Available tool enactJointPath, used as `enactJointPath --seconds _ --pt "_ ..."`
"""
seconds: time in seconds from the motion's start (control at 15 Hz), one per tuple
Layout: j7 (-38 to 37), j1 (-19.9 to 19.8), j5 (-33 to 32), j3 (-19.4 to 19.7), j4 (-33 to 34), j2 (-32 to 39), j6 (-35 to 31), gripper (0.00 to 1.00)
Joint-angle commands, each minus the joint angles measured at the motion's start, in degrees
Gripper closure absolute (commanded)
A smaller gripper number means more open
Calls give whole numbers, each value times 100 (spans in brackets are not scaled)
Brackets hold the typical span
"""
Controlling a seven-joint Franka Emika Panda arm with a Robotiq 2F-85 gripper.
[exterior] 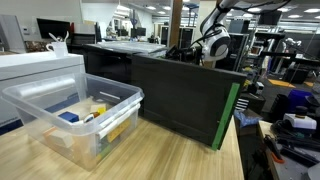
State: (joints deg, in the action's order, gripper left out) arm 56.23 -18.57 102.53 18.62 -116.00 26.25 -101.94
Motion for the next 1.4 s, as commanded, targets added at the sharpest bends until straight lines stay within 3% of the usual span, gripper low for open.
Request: enactJointPath --seconds 0.0,0.53,1.0,1.33 --pt "31 -7 122 -79 359 -21 -20 99" --pt "282 17 117 -114 125 -190 32 99" --pt "214 -165 -62 -80 214 544 344 99" --pt "209 -231 -59 -70 351 635 683 99"
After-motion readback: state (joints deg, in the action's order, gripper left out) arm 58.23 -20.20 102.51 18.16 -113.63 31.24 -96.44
